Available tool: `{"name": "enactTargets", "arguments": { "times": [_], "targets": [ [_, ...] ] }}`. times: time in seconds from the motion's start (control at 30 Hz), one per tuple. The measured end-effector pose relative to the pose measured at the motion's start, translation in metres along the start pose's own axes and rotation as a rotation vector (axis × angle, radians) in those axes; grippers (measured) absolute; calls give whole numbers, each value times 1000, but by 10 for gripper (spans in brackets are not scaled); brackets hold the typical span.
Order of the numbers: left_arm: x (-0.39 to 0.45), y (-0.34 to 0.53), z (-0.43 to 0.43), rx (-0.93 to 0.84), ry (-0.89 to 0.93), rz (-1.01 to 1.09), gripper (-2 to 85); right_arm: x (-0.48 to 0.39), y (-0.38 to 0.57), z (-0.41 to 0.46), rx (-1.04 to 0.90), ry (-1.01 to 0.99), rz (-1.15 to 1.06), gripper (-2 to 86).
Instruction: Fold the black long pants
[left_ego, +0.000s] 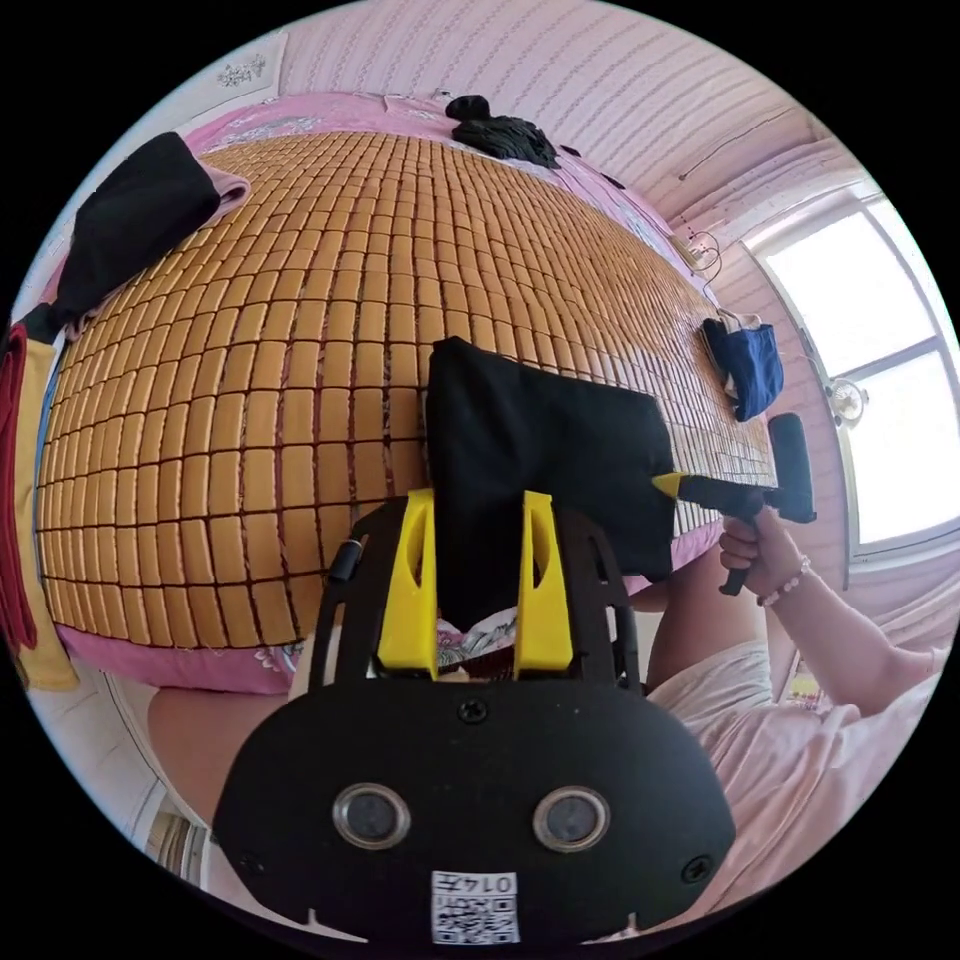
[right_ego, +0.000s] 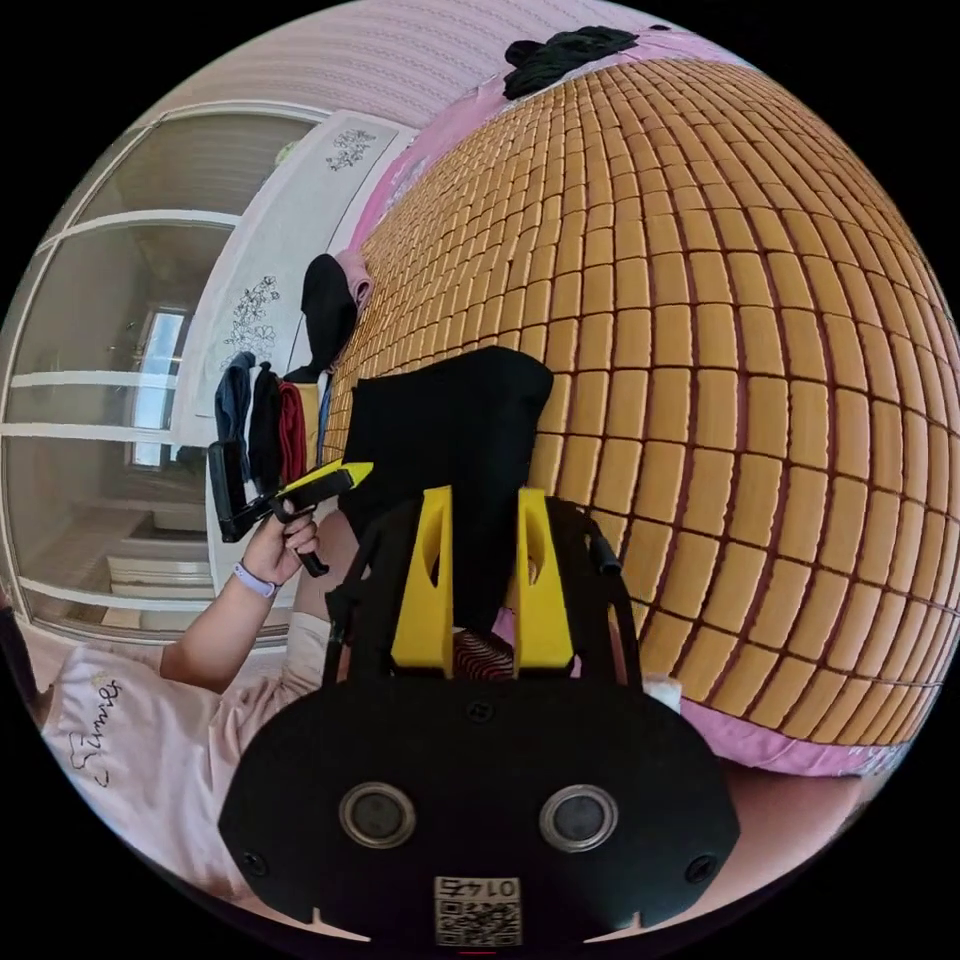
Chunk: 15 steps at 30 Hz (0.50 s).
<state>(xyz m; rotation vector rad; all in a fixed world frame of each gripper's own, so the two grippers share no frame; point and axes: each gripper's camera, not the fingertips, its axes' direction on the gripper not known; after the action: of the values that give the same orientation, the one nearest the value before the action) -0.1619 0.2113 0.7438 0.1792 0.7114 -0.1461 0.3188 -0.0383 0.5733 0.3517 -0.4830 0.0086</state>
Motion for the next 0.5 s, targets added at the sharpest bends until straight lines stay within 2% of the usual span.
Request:
{"name": "enactTargets", "arguments": {
  "times": [0.07, 0.17, 0.27, 0.33, 0.37, 0.43, 0.5],
  "targets": [
    [-16, 0, -5, 16, 96, -7, 102, -17, -1, 7, -22, 59, -28, 66],
    [-47, 11, -12, 47, 239, -123, 75, -74, -14, 6, -73, 140, -208, 47],
    [-65, 31, -24, 153, 322, -225, 64, -177, -27, 10, -128, 220, -572, 38],
    [-64, 44, -42, 268, 326, -260, 63, -270, -26, 29, -236, 296, -926, 34],
    [-61, 52, -58, 357, 302, -282, 63, -291, -24, 36, -270, 315, -1010, 34],
    [-58, 66, -84, 495, 250, -331, 64, -366, -12, 59, -387, 378, -1335, 32],
    [-59, 80, -106, 638, 200, -396, 65, -409, -8, 77, -445, 442, -1523, 33]
  ]
}}
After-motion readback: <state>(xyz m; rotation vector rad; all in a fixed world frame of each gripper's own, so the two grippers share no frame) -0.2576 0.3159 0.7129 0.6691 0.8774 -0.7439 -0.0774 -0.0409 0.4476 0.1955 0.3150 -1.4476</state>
